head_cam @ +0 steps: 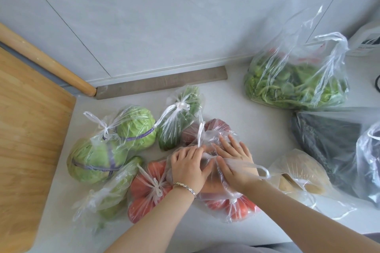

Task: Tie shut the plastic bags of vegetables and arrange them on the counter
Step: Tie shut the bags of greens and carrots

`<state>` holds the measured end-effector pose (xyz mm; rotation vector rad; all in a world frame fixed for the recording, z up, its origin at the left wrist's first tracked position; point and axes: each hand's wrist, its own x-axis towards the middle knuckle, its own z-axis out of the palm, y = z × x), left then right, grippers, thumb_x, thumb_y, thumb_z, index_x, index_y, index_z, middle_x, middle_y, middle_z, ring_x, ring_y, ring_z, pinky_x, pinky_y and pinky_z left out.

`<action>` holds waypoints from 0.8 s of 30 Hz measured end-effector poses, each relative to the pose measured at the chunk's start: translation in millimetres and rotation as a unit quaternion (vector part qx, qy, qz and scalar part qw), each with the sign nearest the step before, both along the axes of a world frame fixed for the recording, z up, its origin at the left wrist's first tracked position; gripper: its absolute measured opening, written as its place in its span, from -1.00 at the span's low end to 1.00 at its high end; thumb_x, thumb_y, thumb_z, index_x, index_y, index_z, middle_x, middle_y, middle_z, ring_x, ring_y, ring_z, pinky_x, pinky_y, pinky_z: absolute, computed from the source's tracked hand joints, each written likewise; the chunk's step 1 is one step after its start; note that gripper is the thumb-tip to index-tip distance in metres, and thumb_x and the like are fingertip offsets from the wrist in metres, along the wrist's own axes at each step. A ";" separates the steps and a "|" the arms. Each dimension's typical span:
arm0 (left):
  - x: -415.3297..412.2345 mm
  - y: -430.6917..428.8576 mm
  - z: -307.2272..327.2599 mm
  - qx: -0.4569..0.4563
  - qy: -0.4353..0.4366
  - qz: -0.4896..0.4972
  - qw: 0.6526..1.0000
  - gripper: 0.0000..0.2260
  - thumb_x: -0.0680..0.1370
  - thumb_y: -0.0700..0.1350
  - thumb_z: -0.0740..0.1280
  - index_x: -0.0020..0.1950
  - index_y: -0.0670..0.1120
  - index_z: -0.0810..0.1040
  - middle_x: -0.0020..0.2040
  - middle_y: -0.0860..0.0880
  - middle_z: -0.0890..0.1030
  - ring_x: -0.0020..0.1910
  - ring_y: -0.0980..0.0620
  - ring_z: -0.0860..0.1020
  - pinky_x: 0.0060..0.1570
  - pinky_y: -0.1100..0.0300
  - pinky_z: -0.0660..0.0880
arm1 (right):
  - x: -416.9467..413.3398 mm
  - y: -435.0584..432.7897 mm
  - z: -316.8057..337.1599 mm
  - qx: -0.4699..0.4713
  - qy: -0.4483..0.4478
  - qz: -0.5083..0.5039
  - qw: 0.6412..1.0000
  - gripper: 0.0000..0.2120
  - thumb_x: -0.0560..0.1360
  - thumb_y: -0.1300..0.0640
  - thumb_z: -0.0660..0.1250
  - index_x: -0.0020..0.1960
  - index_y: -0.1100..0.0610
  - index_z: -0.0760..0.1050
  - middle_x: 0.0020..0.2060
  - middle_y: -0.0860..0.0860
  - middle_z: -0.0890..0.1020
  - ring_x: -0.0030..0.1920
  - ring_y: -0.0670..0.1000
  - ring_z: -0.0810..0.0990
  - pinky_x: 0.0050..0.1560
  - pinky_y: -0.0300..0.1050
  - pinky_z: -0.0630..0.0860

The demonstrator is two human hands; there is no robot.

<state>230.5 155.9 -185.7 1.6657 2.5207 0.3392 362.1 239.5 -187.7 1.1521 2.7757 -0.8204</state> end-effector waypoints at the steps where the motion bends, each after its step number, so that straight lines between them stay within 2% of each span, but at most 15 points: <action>1: -0.5 -0.1 1.5 0.001 -0.021 -0.002 1.000 -0.59 0.45 0.26 0.09 0.05 0.08 0.56 -0.07 0.14 0.67 -0.05 0.07 0.60 0.03 0.17 0.38 | 1.2 1.1 -0.5 -0.016 0.004 0.012 1.000 -0.06 0.21 -0.41 -0.63 0.46 -0.16 0.01 0.39 -0.23 -0.18 0.41 -0.16 -0.34 0.42 -0.12 -0.38; 3: -1.5 -0.8 6.4 0.049 -0.106 0.011 0.993 -0.53 0.47 0.23 0.06 0.24 0.03 0.49 0.06 0.11 0.64 0.06 0.13 0.56 0.13 0.13 0.40 | 4.6 1.2 2.8 -0.071 0.085 -0.007 0.994 -0.25 0.37 -0.40 -0.37 0.43 -0.14 0.15 0.46 -0.17 -0.02 0.47 -0.15 -0.19 0.49 -0.04 -0.23; 5: 0.0 0.9 20.9 0.129 -0.252 0.054 0.958 -0.56 0.50 0.16 0.10 0.28 -0.01 0.45 0.12 0.11 0.59 0.06 0.31 0.48 0.17 0.35 0.36 | 8.1 -2.8 11.5 -0.134 0.233 -0.085 0.959 -0.43 0.47 -0.29 -0.09 0.28 -0.05 0.43 0.41 -0.14 0.28 0.46 -0.16 0.13 0.49 -0.06 0.06; 6: 2.9 2.4 31.1 0.169 -0.332 0.088 0.924 -0.65 0.53 0.09 0.17 0.24 -0.01 0.48 0.11 0.15 0.56 0.03 0.41 0.46 0.14 0.47 0.36 | 8.9 -6.4 20.1 -0.159 0.285 -0.112 0.938 -0.50 0.48 -0.26 -0.02 0.17 -0.04 0.51 0.33 -0.17 0.38 0.40 -0.21 0.25 0.44 -0.17 0.16; 7: 6.5 5.0 42.3 0.191 -0.414 0.129 0.881 -0.77 0.54 -0.01 0.22 0.17 0.02 0.51 0.07 0.19 0.57 0.00 0.46 0.48 0.10 0.50 0.39 | 8.4 -10.4 30.3 -0.180 0.321 -0.125 0.921 -0.58 0.50 -0.23 0.01 0.07 -0.07 0.54 0.23 -0.19 0.47 0.32 -0.25 0.34 0.37 -0.29 0.23; 8: 9.4 8.9 51.8 0.209 -0.477 0.168 0.837 -0.84 0.55 -0.09 0.23 0.09 0.05 0.55 -0.01 0.22 0.60 -0.05 0.44 0.52 0.06 0.46 0.45 | 6.4 -14.5 40.7 -0.206 0.352 -0.133 0.903 -0.62 0.51 -0.21 0.01 -0.02 -0.09 0.55 0.13 -0.18 0.55 0.24 -0.26 0.43 0.28 -0.37 0.29; 10: 10.3 16.8 62.5 0.247 -0.529 0.217 0.782 -0.80 0.55 -0.17 0.23 -0.07 0.08 0.60 -0.29 0.20 0.63 -0.20 0.29 0.57 -0.05 0.39 0.49 | -1.6 -22.1 60.3 -0.278 0.406 -0.167 0.855 -0.61 0.56 -0.08 0.02 -0.20 0.02 0.56 -0.15 -0.09 0.66 0.02 -0.20 0.58 0.08 -0.41 0.41; 12: 6.8 21.1 68.9 0.280 -0.575 0.221 0.736 -0.76 0.56 -0.23 0.20 -0.10 0.06 0.60 -0.48 0.11 0.54 -0.38 0.15 0.50 -0.14 0.31 0.48 | -11.8 -23.5 70.4 -0.305 0.454 -0.212 0.810 -0.55 0.58 0.00 0.02 -0.40 0.14 0.42 -0.42 -0.02 0.55 -0.23 -0.09 0.57 -0.11 -0.40 0.43; 14: 1.1 21.0 69.3 0.296 -0.622 0.211 0.694 -0.76 0.57 -0.26 0.17 -0.05 0.01 0.57 -0.55 0.07 0.45 -0.51 0.14 0.40 -0.32 0.32 0.44 | -19.8 -21.1 75.3 -0.336 0.490 -0.252 0.764 -0.57 0.54 -0.01 0.04 -0.47 0.12 0.23 -0.53 -0.01 0.30 -0.44 0.00 0.33 -0.26 -0.26 0.35; 15: -2.3 18.9 66.7 0.294 -0.641 0.209 0.677 -0.77 0.57 -0.27 0.16 -0.02 -0.01 0.54 -0.57 0.07 0.41 -0.55 0.16 0.35 -0.41 0.35 0.40 | -21.9 -18.5 74.4 -0.358 0.497 -0.273 0.742 -0.56 0.55 -0.01 0.05 -0.48 0.08 0.17 -0.54 -0.05 0.23 -0.47 0.04 0.21 -0.28 -0.17 0.29; 17: -6.9 12.8 60.8 0.276 -0.654 0.204 0.674 -0.77 0.57 -0.30 0.14 0.02 -0.02 0.49 -0.60 0.05 0.37 -0.59 0.17 0.27 -0.45 0.32 0.35 | -20.6 -15.5 66.5 -0.364 0.479 -0.318 0.733 -0.52 0.60 0.03 0.05 -0.49 0.05 0.12 -0.57 -0.12 0.17 -0.49 -0.01 0.14 -0.34 -0.14 0.19; 20: -9.8 4.9 57.8 0.244 -0.619 0.211 0.716 -0.75 0.56 -0.32 0.16 0.02 0.03 0.47 -0.57 0.03 0.46 -0.57 0.16 0.37 -0.38 0.25 0.37 | -21.1 -12.6 66.0 -0.357 0.432 -0.363 0.745 -0.52 0.60 0.05 0.03 -0.48 0.07 0.13 -0.57 -0.12 0.18 -0.48 -0.08 0.14 -0.36 -0.16 0.14; 21: -10.6 3.5 61.2 0.240 -0.592 0.195 0.744 -0.74 0.55 -0.31 0.18 0.04 0.04 0.47 -0.54 0.02 0.51 -0.52 0.16 0.44 -0.35 0.28 0.43 | -23.7 -9.2 71.0 -0.340 0.399 -0.354 0.774 -0.52 0.61 0.04 0.03 -0.48 0.08 0.17 -0.57 -0.10 0.21 -0.48 -0.08 0.17 -0.36 -0.15 0.18; 22: -11.0 2.8 67.2 0.237 -0.560 0.163 0.777 -0.74 0.54 -0.31 0.20 0.05 0.06 0.46 -0.49 0.02 0.55 -0.46 0.16 0.51 -0.29 0.33 0.47 | -26.5 -4.5 75.5 -0.313 0.345 -0.322 0.824 -0.54 0.60 0.02 0.04 -0.46 0.09 0.25 -0.56 -0.09 0.27 -0.48 -0.08 0.23 -0.35 -0.17 0.23; 24: -11.1 4.0 79.5 0.229 -0.501 0.071 0.831 -0.73 0.54 -0.29 0.21 0.06 0.08 0.45 -0.40 0.05 0.60 -0.33 0.20 0.58 -0.19 0.42 0.47 | -32.0 4.2 82.8 -0.246 0.199 -0.223 0.922 -0.71 0.58 0.05 0.09 -0.29 0.07 0.37 -0.46 -0.08 0.39 -0.42 -0.09 0.36 -0.33 -0.20 0.31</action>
